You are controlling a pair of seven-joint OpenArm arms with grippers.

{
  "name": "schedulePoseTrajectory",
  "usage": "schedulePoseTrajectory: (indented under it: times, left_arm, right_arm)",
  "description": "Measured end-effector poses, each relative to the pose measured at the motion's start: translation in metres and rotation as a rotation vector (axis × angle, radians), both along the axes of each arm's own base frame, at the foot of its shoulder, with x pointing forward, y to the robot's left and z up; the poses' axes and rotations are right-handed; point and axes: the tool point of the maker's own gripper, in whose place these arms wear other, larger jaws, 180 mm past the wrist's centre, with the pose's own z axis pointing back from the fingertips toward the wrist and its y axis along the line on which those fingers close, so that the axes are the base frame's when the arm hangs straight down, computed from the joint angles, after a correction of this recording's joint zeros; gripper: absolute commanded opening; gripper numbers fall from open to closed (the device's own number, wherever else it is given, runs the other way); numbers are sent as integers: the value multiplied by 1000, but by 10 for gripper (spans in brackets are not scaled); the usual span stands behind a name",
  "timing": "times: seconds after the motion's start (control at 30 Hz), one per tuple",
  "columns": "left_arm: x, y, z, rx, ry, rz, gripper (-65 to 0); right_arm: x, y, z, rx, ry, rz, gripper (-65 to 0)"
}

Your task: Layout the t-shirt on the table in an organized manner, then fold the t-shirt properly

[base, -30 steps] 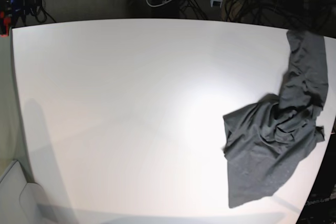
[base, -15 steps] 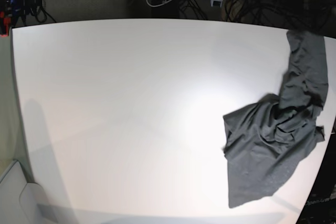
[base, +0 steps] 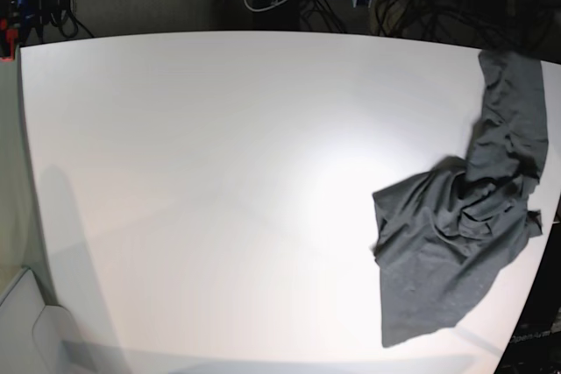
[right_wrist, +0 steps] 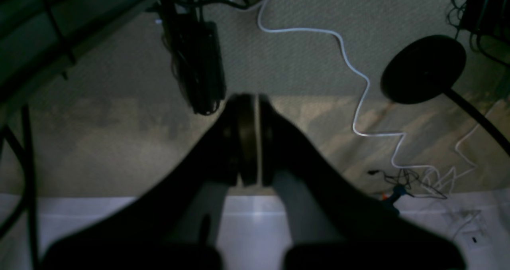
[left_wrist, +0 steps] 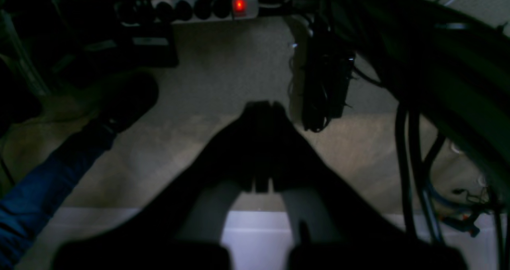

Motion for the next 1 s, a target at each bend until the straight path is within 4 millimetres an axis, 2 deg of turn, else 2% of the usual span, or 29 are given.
schedulePoseTrajectory:
  times: [0.13, 0.27, 0.47, 0.63, 0.7, 0.77, 0.87, 1.0]
  left_arm:
    - [-24, 9, 8, -3, -57, -7, -648]
    - [-32, 28, 30, 30, -144, -22, -648]
    - [-2, 17, 71, -3, -247, -53, -648]
    - [7, 25, 117, 15, -329, -70, -648]
    - [10, 32, 136, 16, -366, -49, -648]
    - [19, 45, 156, 46, -419, -5, -648]
    - [33, 53, 181, 53, -493, 16, -648]
    - [35, 58, 204, 54, -527, 37, -648]
  right_arm:
    - [-18, -21, 8, -33, -34, 17, -650]
    - [-12, -36, 29, -61, -143, 44, -650]
    - [-7, -38, 66, -64, -262, 74, -650]
    - [5, -49, 103, -82, -367, 120, -650]
    - [10, -47, 116, -82, -400, 129, -650]
    - [20, -42, 130, -71, -442, 135, -650]
    - [43, -44, 156, -74, -534, 166, -650]
    - [66, -41, 182, -77, -617, 174, -650]
